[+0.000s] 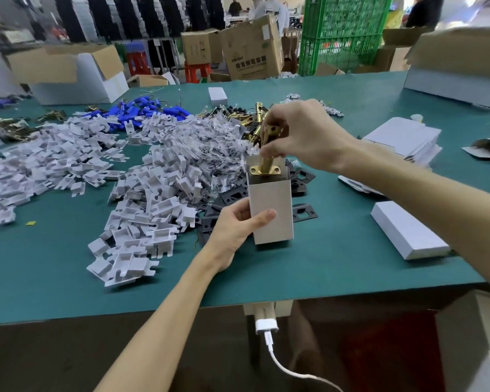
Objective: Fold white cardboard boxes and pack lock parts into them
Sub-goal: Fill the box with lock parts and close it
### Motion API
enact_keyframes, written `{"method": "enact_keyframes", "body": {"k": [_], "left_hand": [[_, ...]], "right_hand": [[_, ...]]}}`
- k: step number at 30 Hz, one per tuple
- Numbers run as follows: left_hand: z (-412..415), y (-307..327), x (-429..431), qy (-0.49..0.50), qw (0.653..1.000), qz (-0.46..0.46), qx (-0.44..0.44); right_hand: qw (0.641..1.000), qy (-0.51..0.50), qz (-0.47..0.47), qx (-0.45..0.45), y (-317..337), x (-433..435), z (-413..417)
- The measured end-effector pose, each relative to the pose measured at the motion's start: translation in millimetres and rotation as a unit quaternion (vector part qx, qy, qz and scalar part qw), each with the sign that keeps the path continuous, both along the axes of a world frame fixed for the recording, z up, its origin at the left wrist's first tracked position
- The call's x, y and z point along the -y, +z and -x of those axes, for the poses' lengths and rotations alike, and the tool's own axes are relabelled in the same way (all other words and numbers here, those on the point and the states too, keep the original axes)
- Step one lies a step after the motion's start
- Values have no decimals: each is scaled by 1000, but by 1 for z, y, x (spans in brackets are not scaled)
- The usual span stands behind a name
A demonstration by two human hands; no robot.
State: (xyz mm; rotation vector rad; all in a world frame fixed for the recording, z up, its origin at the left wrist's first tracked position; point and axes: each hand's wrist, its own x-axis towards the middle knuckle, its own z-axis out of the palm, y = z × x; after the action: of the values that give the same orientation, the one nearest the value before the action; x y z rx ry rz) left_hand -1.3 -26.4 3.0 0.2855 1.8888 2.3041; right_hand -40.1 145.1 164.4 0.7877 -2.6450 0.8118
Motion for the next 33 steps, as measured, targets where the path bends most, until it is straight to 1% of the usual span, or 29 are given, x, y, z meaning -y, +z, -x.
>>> {"method": "enact_keyframes", "body": {"k": [2, 5, 10, 12, 14, 18, 24, 29, 31, 33], "left_hand": [[0, -1, -1, -3, 1000, 7, -5], [-2, 0, -1, -4, 1000, 12, -12], [-3, 2, 0, -18, 1000, 9, -12], [-4, 3, 0, -20, 1000, 4, -9], [-4, 2, 0, -21, 1000, 4, -9], [-3, 1, 1, -19, 1000, 8, -7], [-4, 1, 0, -15, 1000, 14, -4], [-4, 1, 0, -7, 1000, 18, 0], [-3, 1, 0, -8, 1000, 20, -1], [-3, 1, -1, -9, 1000, 21, -3]], "right_hand": [[999, -7, -46, 1, 0, -1, -1], [995, 10, -94, 28, 4, -1, -4], [991, 15, -120, 58, -7, 5, -10], [987, 20, -144, 63, -13, 8, -13], [983, 22, -174, 57, -17, 12, -16], [979, 15, -203, 35, -22, 14, -21], [974, 17, -223, 21, -25, 12, -26], [966, 1, -253, -44, -27, 16, -29], [962, -15, -272, -25, -27, 17, -29], [963, -29, -268, 18, -23, 18, -27]]}}
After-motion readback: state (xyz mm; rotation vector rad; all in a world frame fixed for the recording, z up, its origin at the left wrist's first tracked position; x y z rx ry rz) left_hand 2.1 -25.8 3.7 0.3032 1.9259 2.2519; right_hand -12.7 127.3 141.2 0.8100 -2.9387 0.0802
